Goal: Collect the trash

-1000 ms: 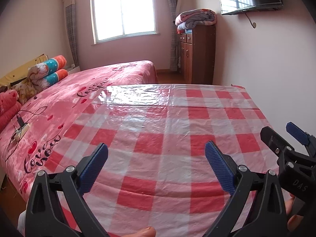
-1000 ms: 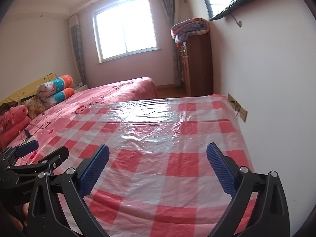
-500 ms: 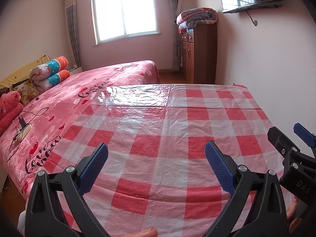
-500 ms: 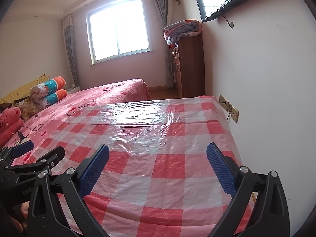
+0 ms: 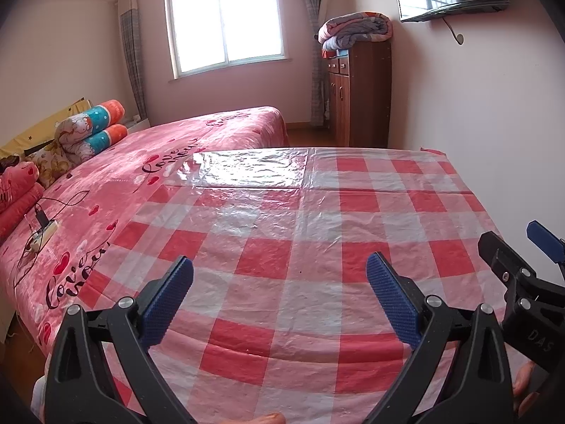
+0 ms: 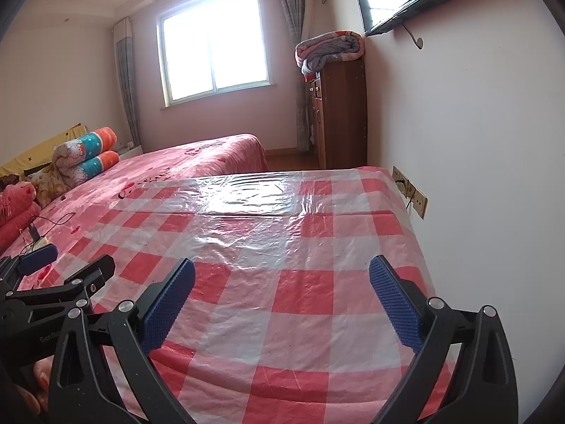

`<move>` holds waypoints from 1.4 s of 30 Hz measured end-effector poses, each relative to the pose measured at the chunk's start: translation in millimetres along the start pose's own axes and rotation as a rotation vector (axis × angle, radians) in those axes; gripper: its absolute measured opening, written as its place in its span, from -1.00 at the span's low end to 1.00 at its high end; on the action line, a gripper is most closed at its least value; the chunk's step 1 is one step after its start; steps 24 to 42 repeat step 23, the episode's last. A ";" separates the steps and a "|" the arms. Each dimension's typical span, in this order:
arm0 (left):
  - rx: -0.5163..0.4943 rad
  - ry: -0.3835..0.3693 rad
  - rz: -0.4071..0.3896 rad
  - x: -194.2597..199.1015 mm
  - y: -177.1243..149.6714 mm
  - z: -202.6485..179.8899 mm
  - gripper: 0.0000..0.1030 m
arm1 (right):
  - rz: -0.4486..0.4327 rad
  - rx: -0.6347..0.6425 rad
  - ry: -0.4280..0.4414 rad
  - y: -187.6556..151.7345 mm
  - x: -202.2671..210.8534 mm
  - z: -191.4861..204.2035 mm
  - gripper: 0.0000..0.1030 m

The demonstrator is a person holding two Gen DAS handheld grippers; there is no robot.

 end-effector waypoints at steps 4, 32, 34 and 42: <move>0.001 0.000 0.004 -3.6 -1.8 1.7 0.92 | 0.004 0.008 0.000 -0.7 -1.6 1.8 0.89; 0.034 0.030 0.234 -79.2 -26.1 13.2 0.92 | 0.262 -0.001 0.028 -22.4 -52.7 16.5 0.89; 0.034 0.030 0.234 -79.2 -26.1 13.2 0.92 | 0.262 -0.001 0.028 -22.4 -52.7 16.5 0.89; 0.034 0.030 0.234 -79.2 -26.1 13.2 0.92 | 0.262 -0.001 0.028 -22.4 -52.7 16.5 0.89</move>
Point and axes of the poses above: each gripper's, at about its wrist camera, not at the fingertips, and x roughly against the way its jaws point, z to its left, y to its top, the point moved 4 cm from there along -x, roughly the way its jaws point, and after that the axes turned 6 degrees about x, right-handed, at the moved point
